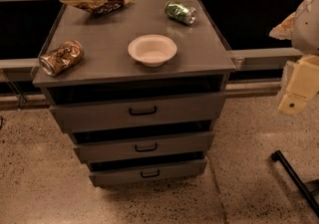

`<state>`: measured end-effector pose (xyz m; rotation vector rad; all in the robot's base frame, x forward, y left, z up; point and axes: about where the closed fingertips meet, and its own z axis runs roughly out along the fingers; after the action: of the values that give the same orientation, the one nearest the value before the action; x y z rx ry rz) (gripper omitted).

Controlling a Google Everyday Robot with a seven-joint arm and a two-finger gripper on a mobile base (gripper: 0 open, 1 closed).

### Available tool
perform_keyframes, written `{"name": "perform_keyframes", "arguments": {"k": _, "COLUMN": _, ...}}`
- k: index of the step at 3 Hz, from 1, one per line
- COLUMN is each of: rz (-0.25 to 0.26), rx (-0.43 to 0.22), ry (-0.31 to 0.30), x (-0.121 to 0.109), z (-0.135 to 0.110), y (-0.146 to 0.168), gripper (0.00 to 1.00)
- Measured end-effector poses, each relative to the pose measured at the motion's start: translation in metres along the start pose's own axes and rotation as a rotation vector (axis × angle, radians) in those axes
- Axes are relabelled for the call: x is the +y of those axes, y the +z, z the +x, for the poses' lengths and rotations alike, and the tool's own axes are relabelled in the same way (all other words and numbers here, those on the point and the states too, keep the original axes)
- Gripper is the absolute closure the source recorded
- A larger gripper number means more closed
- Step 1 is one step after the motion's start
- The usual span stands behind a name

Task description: Open top drawer

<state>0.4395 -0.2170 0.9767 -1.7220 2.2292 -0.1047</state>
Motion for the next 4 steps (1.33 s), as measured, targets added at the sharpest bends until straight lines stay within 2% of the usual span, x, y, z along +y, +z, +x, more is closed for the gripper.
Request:
{"name": "perform_keyframes", "arguments": {"k": 1, "rz": 0.000, "rx": 0.001, "ry": 0.000, "x": -0.001, "z": 0.000, "y": 0.001, "gripper": 0.00}}
{"name": "perform_keyframes", "arguments": {"k": 2, "rz": -0.024, "rx": -0.013, "ry": -0.091, "x": -0.008, "z": 0.015, "y": 0.049, "gripper": 0.00}}
{"name": "perform_keyframes", "arguments": {"k": 3, "rz": -0.048, "rx": -0.089, "ry": -0.162, "x": -0.002, "z": 0.037, "y": 0.103, "gripper": 0.00}}
{"name": "perform_keyframes", "arguments": {"k": 4, "rz": -0.034, "rx": -0.086, "ry": -0.208, "x": -0.003, "z": 0.034, "y": 0.104, "gripper": 0.00}}
